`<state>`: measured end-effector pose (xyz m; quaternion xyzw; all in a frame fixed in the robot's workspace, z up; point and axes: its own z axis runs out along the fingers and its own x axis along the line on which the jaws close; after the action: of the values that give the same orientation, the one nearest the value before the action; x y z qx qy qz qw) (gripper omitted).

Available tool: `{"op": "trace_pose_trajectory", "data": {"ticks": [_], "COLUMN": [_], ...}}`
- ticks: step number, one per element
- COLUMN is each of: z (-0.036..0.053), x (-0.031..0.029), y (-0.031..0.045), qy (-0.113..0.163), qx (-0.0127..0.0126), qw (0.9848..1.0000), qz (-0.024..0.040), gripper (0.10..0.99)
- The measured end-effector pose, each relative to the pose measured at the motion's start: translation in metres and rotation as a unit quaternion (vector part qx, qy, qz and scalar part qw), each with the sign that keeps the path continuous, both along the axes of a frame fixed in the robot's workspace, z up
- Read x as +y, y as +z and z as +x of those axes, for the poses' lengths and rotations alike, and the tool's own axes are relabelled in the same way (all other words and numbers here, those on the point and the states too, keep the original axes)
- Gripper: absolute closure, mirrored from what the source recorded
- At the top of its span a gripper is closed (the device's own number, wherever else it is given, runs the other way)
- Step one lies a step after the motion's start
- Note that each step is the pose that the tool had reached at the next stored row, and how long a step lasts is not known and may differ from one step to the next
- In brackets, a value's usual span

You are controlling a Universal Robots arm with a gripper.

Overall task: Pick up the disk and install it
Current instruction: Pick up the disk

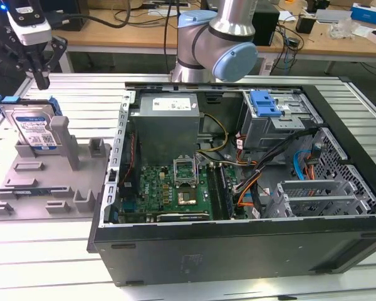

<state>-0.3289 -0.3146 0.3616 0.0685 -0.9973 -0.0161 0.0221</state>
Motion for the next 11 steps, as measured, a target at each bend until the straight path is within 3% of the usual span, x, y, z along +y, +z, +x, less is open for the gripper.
{"op": "trace_pose_trajectory", "data": {"ticks": [2, 5, 7, 10, 11], "z": [0.0, 0.0, 0.0, 0.0, 0.0], "x": [0.0, 0.0, 0.0, 0.0, 0.0], "y": [0.0, 0.0, 0.0, -0.0001, -0.0002], "qy": [0.05, 0.082, 0.107, 0.157, 0.172], "qx": [0.0, 0.0, 0.0, 0.0, 0.0], "qw": [0.9988, 0.9966, 0.9943, 0.9875, 0.985], "qz": [0.0, 0.0, 0.0, 0.0, 0.0], "gripper": [0.98, 0.98, 0.98, 0.973, 0.918]}}
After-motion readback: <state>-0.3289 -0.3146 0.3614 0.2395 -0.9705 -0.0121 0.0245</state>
